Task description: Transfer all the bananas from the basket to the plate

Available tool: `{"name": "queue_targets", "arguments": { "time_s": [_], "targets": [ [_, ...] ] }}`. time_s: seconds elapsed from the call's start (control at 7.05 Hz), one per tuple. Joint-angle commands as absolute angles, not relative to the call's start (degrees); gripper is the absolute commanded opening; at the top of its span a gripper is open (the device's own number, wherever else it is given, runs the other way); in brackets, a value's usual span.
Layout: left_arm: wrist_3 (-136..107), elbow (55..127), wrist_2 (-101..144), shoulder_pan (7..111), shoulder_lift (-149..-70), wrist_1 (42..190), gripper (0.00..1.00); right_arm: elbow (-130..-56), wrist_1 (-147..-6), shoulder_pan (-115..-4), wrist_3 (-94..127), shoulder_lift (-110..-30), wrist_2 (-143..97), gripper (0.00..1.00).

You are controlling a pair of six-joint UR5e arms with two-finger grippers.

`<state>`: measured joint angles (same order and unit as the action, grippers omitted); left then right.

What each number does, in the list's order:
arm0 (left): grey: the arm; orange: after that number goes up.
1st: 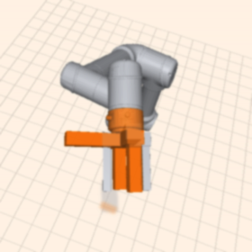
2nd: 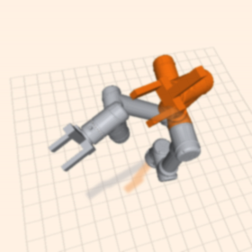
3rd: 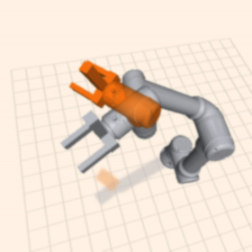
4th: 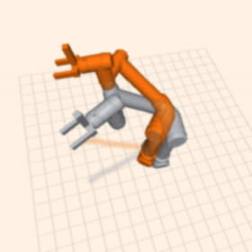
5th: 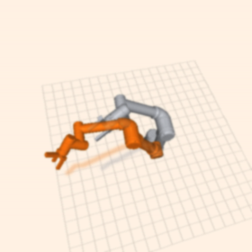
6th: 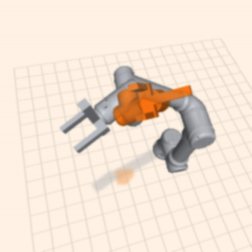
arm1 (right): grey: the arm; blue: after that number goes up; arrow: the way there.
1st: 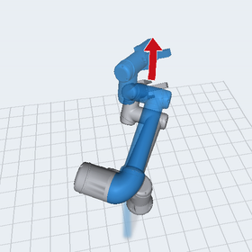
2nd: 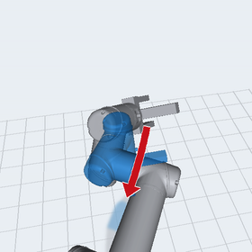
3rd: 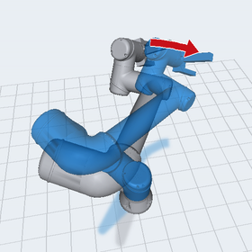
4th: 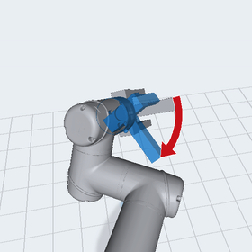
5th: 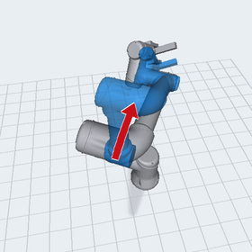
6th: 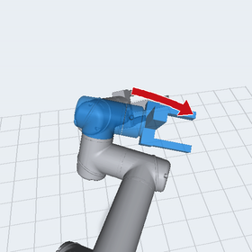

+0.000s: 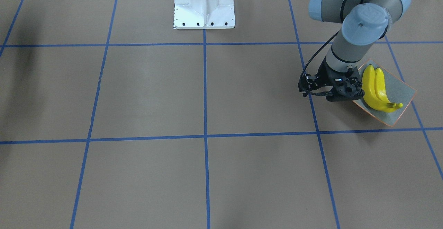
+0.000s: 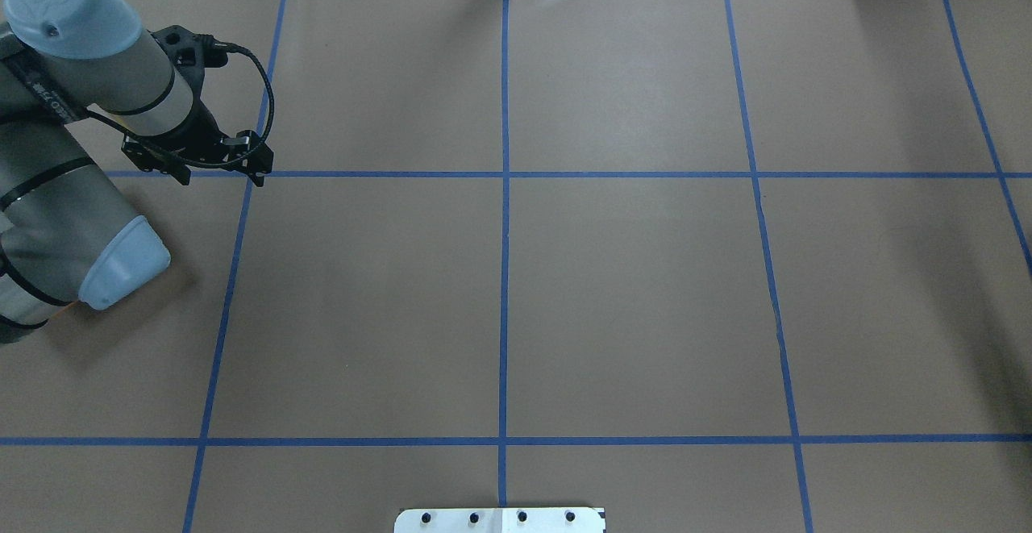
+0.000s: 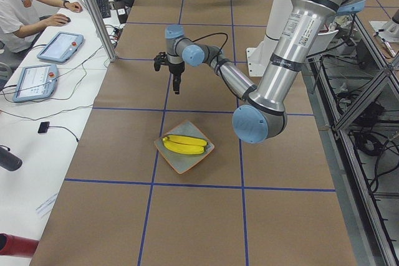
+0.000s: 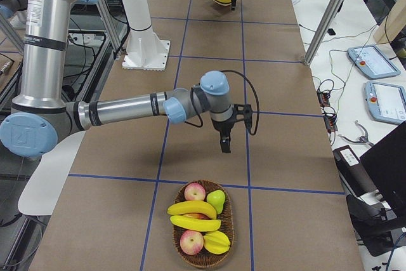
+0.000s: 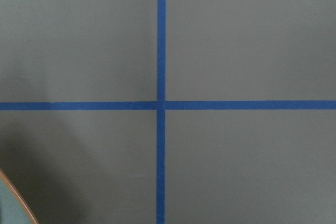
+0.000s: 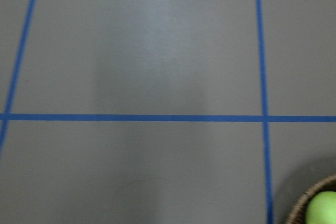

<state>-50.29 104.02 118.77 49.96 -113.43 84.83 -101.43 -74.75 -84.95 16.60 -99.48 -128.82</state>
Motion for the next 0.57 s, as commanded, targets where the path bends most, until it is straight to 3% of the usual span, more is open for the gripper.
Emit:
{"name": "queue_targets", "arguments": {
  "time_s": [0.0, 0.43],
  "targets": [
    [-50.19, 105.55, 119.18, 50.01, -113.03, 88.74, 1.0, -88.11, -74.79, -92.97, 2.32, -98.45, -132.19, 1.0],
    [-50.19, 107.22, 122.08, 51.23, -111.71, 92.2, 1.0, -74.85, -74.71, -96.15, -2.45, -94.06, -133.84, 1.0]
  ]
}}
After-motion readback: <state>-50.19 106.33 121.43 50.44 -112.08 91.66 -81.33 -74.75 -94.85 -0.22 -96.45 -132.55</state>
